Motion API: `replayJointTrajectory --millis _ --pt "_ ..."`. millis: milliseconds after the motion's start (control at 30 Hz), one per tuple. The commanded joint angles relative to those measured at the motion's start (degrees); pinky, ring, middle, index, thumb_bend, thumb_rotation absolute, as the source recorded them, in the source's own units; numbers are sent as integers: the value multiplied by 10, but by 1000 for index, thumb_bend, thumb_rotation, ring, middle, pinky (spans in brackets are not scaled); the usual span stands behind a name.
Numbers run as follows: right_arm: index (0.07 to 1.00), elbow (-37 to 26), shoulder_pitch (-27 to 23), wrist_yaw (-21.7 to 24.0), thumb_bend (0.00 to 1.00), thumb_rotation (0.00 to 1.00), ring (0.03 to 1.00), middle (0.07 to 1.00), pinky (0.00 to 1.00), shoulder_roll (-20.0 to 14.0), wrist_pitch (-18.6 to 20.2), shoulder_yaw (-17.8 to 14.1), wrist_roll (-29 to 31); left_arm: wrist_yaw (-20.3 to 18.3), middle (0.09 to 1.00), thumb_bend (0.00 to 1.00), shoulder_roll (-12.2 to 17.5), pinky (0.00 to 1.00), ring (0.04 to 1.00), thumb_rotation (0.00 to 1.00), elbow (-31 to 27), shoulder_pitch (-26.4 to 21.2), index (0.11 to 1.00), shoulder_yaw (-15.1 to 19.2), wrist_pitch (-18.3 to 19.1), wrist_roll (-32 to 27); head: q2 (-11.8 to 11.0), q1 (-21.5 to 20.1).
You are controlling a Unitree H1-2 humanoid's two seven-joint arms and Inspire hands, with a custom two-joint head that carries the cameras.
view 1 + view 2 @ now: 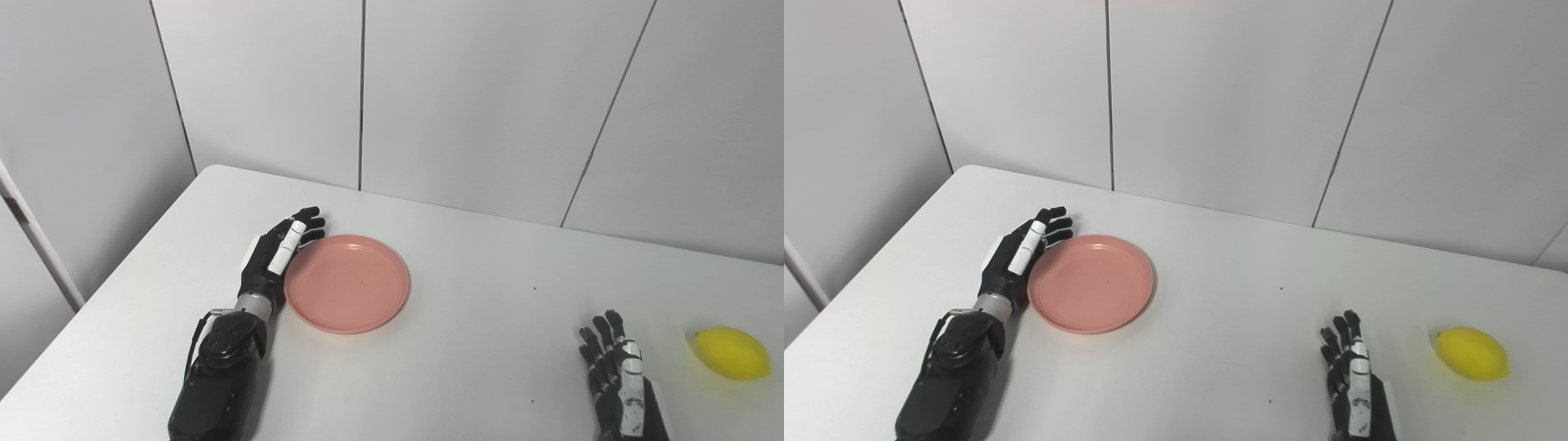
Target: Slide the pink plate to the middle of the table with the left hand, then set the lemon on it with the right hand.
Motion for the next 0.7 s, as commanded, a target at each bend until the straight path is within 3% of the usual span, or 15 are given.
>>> replayJointTrajectory --millis 0,367,667 --pt "982 16 19 -4 733 1000 950 973 1000 9 12 4 -2 0 775 848 -9 715 780 757 10 14 718 -9 15 9 1 0" --pt "973 18 16 -5 749 1000 952 973 1000 14 8 9 -7 16 810 827 -30 716 800 767 -26 26 739 -12 33 17 9 -28" --pt "978 18 15 -3 741 1000 948 972 1000 20 7 10 -7 22 844 827 -46 777 831 745 -45 32 738 -13 46 16 15 -38"
